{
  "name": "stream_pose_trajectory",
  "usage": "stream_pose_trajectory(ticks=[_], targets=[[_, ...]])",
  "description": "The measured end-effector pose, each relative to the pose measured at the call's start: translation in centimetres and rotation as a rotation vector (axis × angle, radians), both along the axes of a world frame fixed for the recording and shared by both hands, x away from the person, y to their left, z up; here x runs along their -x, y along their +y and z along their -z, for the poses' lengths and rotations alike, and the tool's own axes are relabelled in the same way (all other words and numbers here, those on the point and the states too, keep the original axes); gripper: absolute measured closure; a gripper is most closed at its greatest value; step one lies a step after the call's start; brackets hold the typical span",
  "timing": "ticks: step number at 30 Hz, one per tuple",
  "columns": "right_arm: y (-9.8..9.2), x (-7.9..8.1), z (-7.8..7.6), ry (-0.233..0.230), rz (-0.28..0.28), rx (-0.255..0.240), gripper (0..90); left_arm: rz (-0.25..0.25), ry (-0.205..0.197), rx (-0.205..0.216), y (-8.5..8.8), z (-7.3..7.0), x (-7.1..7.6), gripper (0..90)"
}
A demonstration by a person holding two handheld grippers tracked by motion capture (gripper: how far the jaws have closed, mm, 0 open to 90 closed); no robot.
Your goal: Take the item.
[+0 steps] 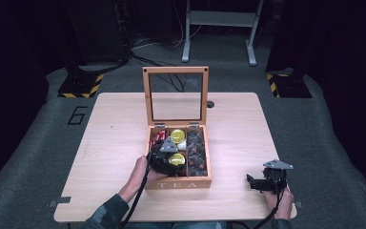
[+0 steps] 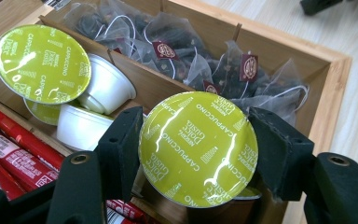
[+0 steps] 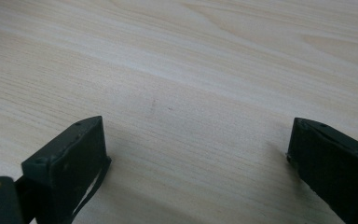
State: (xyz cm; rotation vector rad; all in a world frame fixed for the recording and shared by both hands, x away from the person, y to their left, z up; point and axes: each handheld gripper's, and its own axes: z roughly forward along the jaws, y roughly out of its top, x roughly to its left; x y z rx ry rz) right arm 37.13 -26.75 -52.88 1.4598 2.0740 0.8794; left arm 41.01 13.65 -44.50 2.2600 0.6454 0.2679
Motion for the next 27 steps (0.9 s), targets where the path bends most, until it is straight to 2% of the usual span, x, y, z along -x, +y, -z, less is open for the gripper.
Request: stream_pose_trajectory(ticks=[1,3,4,8,13,18,20,23,27], targets=[[0.0,0.0,0.0,-0.005,-0.002,-0.002,3.8,0.004,0.007,0.001,0.1,0.0,-0.1,37.7],[-0.1,0.0,0.0,-0.003,-0.005,0.008,3.8,0.001,-0.003,-0.006,0.1,-0.2,-0.1,37.7],[0.0,-0.1,0.0,-0.002,-0.002,-0.006,3.8,-0.003,-0.007,0.002,0.1,-0.4,-0.1,37.7],[-0.1,-0.1,0.0,-0.004,-0.005,-0.004,3.9,-0.01,-0.015,0.035,0.2,-1.0,0.1,37.8],[-0.1,-0.1,0.0,-0.002,-0.006,-0.004,3.9,-0.002,-0.023,0.033,0.2,-1.4,0.3,37.8],[-0.1,-0.1,0.0,-0.002,-0.006,-0.004,4.0,-0.013,-0.029,0.046,1.0,-1.9,0.5,37.7],[-0.1,-0.1,0.0,-0.001,-0.005,-0.004,4.0,-0.028,-0.042,0.063,1.4,-2.0,0.7,37.8],[-0.1,-0.1,0.0,0.001,-0.003,-0.006,3.9,-0.039,-0.037,0.088,2.0,-2.1,0.8,37.7],[-0.1,-0.1,0.0,-0.001,-0.005,-0.005,4.0,-0.043,-0.046,0.086,2.3,-2.4,0.9,37.7]])
